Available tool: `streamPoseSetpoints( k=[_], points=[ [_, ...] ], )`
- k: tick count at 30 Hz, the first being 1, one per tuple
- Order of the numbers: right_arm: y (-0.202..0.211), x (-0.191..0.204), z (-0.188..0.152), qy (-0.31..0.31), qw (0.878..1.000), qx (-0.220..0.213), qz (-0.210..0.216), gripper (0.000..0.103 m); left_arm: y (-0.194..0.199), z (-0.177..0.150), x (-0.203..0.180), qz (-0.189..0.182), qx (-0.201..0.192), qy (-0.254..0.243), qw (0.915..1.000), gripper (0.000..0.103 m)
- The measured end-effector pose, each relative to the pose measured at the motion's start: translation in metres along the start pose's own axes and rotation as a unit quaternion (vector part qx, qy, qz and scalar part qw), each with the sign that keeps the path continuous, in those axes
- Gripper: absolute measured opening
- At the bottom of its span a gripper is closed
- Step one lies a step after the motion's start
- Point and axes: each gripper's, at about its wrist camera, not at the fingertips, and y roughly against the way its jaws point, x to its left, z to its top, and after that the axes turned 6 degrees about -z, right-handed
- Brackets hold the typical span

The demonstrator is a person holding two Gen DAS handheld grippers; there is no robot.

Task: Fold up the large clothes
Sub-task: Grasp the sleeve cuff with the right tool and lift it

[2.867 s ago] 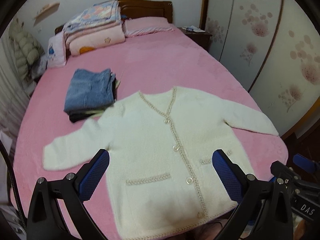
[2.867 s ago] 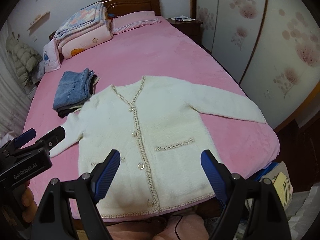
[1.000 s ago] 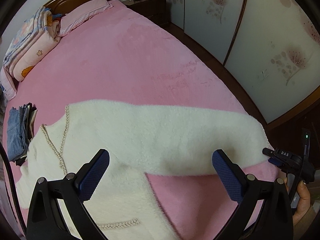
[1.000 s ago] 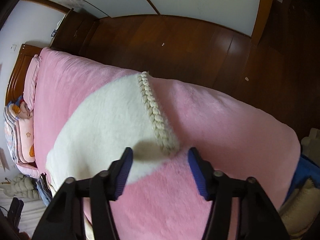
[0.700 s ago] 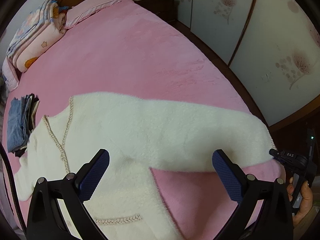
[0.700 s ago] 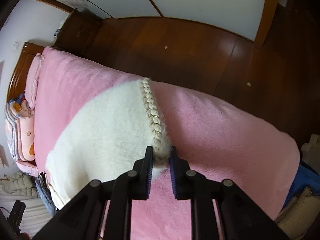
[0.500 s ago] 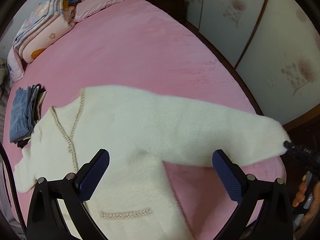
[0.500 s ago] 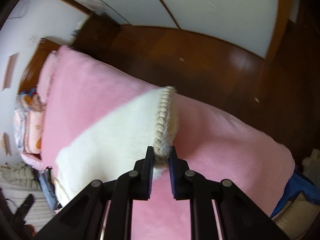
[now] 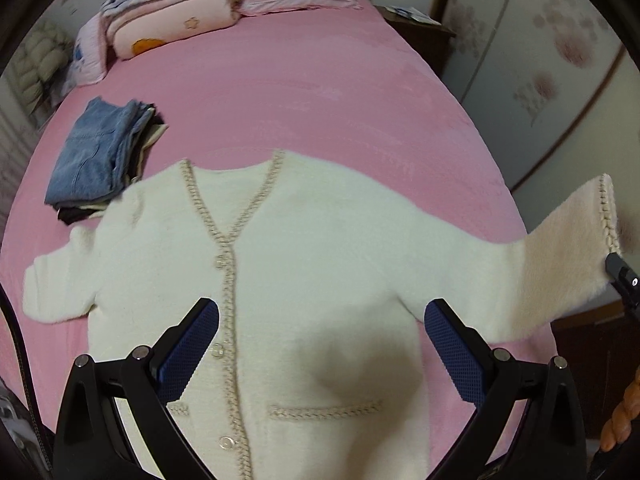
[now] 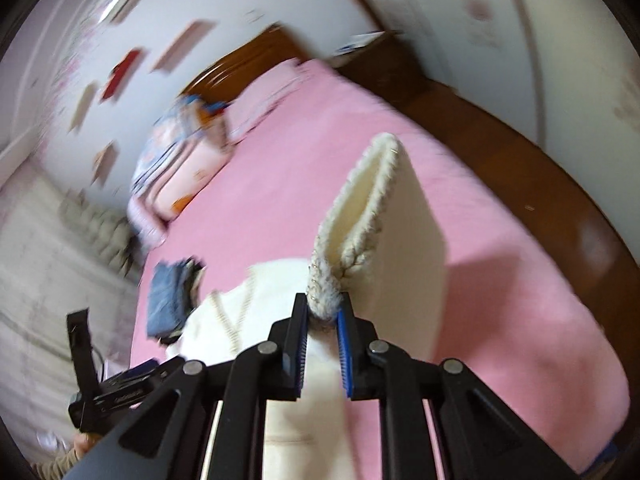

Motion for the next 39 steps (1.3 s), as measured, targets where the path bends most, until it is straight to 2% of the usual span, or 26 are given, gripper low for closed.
streamPoseSetpoints(
  k=[4,7,11,15,19,22,26,30,31,33,39],
  points=[
    [-0.038,0.068,-0.018,0.047,0.998,0.027,0.010,0.013,0.001,0.001,0.056,-0.010,-0.004,0.023,0.9997,0.102],
    [-0.076,0.113,-0.043,0.085,0.995,0.051,0.009,0.013,-0.012,-0.001,0.098,-0.013,-0.004,0.028,0.9995,0.102],
    [-0.156,0.159,-0.087,0.134,0.986,0.096,-0.020,0.013,-0.041,-0.006,0.142,-0.008,0.009,0.036,0.9993,0.102],
    [-0.223,0.167,-0.129,0.158,0.976,0.136,-0.062,0.014,-0.074,-0.006,0.169,-0.027,0.029,0.051,0.9979,0.102],
    [-0.263,0.165,-0.156,0.167,0.968,0.165,-0.084,0.017,-0.105,-0.003,0.178,-0.061,0.051,0.051,0.9956,0.102],
    [-0.274,0.165,-0.167,0.180,0.961,0.186,-0.093,0.022,-0.124,0.001,0.171,-0.080,0.064,0.039,0.9940,0.102],
    [-0.269,0.167,-0.170,0.191,0.958,0.199,-0.083,0.029,-0.146,0.008,0.158,-0.106,0.079,0.021,0.9910,0.102],
    [-0.244,0.168,-0.167,0.220,0.955,0.178,-0.088,0.045,-0.164,0.011,0.148,-0.141,0.094,0.022,0.9853,0.102],
    [-0.238,0.167,-0.166,0.225,0.955,0.169,-0.091,0.046,-0.168,0.008,0.145,-0.149,0.099,0.024,0.9835,0.102],
    [-0.226,0.161,-0.164,0.228,0.955,0.164,-0.095,0.046,-0.178,0.006,0.142,-0.171,0.112,0.030,0.9784,0.094],
    [-0.199,0.123,-0.162,0.194,0.959,0.177,-0.104,0.046,-0.213,-0.011,0.130,-0.230,0.150,0.072,0.9589,0.091]
  ],
)
